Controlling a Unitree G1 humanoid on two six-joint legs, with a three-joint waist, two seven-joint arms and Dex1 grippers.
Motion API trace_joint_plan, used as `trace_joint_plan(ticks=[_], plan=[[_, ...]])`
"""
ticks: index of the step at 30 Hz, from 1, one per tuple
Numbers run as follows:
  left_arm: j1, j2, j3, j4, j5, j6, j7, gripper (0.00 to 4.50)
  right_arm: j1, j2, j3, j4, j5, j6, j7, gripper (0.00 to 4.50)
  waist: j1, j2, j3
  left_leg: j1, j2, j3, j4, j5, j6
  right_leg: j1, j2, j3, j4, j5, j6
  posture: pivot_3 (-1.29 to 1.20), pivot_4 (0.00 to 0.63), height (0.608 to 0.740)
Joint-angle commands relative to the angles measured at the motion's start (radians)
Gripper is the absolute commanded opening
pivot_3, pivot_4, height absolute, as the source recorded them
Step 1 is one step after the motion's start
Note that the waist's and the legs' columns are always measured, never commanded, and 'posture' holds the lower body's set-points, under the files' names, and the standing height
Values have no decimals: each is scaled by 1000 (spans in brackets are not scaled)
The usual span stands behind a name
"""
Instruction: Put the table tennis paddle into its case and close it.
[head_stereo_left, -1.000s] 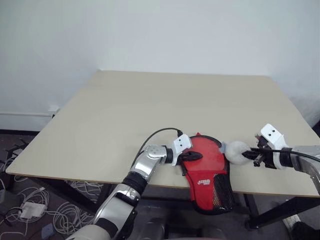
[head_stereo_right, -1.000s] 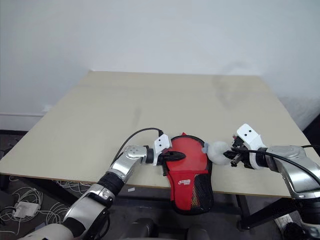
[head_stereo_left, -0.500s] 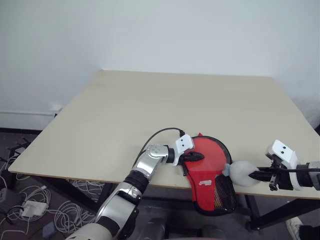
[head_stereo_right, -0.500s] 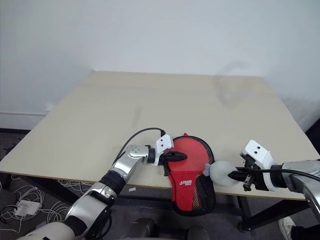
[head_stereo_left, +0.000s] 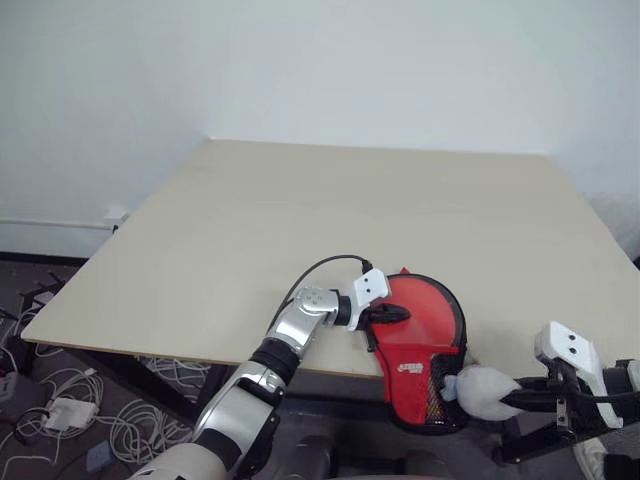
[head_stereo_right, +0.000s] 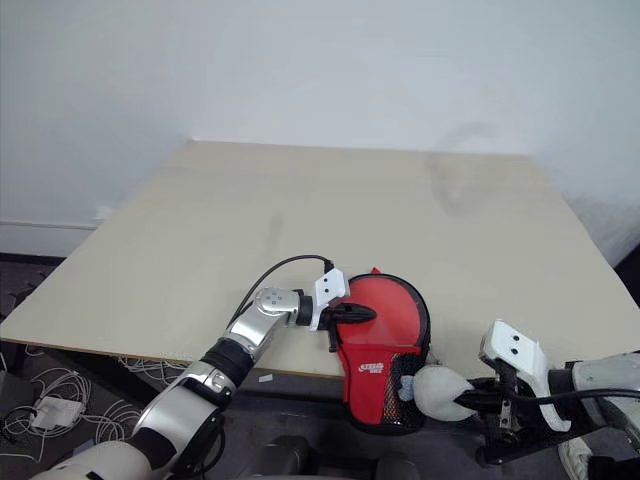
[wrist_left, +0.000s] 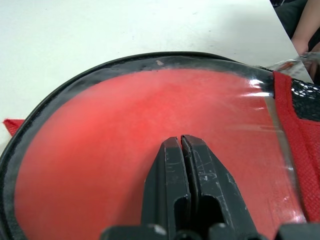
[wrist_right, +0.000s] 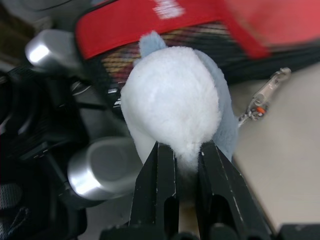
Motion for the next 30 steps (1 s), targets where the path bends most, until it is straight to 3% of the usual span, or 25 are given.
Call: trace_joint_plan(ticks=[1, 16, 25, 30], plan=[[20, 16, -27, 66, 51, 30, 6, 0, 58, -17, -3, -49, 10, -35, 55, 64, 0, 0, 0, 0, 0, 0, 0, 0, 0, 0, 0, 0, 0, 0, 0, 0, 0, 734], [18, 14, -29, 73, 57, 22, 16, 0, 227, -63, -21, -62, -55, -225, 180, 64, -1, -2, 0, 1, 0, 0, 1, -1, 0, 3, -1, -1, -2, -2, -1, 0, 0, 734], [23, 17, -30, 68, 61, 16, 26, 0, 191, -48, 0, -59, -60, -244, 186, 64, -2, -3, 0, 1, 1, 0, 1, -2, 0, 4, -1, -1, -3, -2, -1, 0, 0, 734], [27, 24, -31, 62, 64, 17, 27, 0, 107, -51, 11, -36, -14, -191, 180, 1781, -2, -3, 0, 2, 2, 0, 1, -2, 0, 4, -1, -1, -3, -2, -1, 0, 0, 734]])
